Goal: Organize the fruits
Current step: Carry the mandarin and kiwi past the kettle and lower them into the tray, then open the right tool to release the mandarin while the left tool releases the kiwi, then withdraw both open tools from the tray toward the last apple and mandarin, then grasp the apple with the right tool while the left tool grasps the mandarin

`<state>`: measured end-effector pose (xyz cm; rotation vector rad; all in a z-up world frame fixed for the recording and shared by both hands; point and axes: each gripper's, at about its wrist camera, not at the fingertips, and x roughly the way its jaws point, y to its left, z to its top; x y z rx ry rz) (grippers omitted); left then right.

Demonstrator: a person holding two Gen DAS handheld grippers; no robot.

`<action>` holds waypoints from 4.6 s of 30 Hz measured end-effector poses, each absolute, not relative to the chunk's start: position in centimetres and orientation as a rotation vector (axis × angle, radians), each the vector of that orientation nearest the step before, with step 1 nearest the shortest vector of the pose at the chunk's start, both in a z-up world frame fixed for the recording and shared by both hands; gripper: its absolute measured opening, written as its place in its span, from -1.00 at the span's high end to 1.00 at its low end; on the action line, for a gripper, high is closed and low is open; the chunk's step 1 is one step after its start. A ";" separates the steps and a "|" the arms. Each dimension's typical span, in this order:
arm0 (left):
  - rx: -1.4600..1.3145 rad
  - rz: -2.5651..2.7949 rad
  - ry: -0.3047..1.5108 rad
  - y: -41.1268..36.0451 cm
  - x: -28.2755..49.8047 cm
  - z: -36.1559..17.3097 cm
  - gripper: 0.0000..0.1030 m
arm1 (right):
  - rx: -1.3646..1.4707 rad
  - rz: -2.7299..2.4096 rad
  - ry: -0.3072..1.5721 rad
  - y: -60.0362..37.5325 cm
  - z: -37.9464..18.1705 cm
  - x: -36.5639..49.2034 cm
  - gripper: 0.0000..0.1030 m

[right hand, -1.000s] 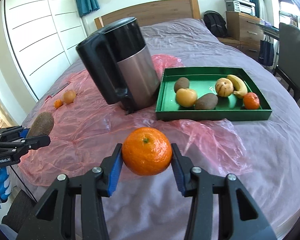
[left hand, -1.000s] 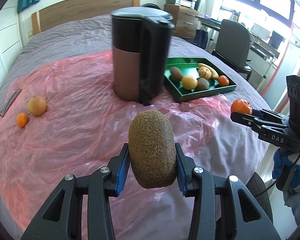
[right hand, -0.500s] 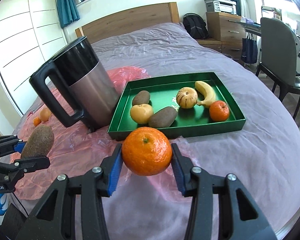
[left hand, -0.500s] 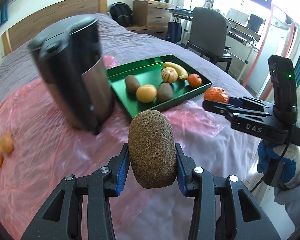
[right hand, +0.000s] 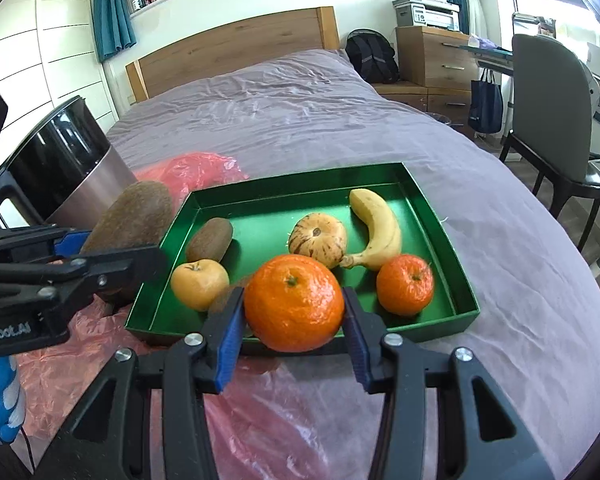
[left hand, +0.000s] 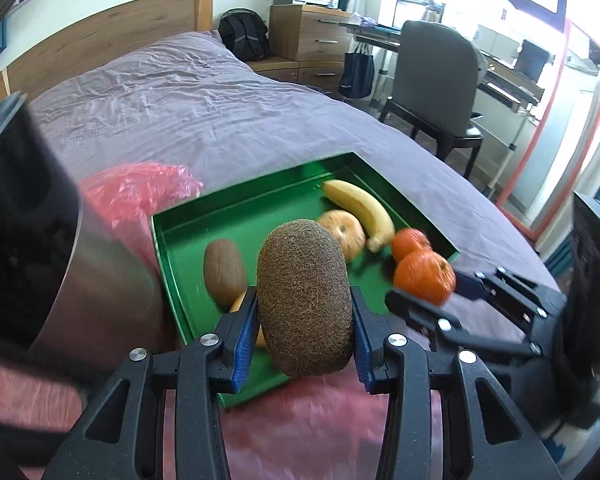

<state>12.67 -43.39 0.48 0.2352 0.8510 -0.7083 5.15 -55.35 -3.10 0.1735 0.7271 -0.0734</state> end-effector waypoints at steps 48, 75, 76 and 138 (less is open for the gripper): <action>0.285 -0.697 0.796 -44.5 11.8 0.4 -0.10 | 0.095 -0.128 0.753 -55.6 -3.9 3.8 -0.65; 0.108 -0.273 0.831 -18.2 5.4 -2.4 -0.29 | 0.020 0.129 0.770 -38.3 0.4 -4.7 -0.68; 0.089 -0.236 0.836 -16.6 5.5 -2.7 -0.29 | 0.012 0.145 0.774 -37.4 0.3 -4.6 -0.68; 0.049 -0.179 0.907 9.1 28.0 -12.7 0.17 | -0.136 0.540 0.884 -0.7 -11.3 30.1 -1.00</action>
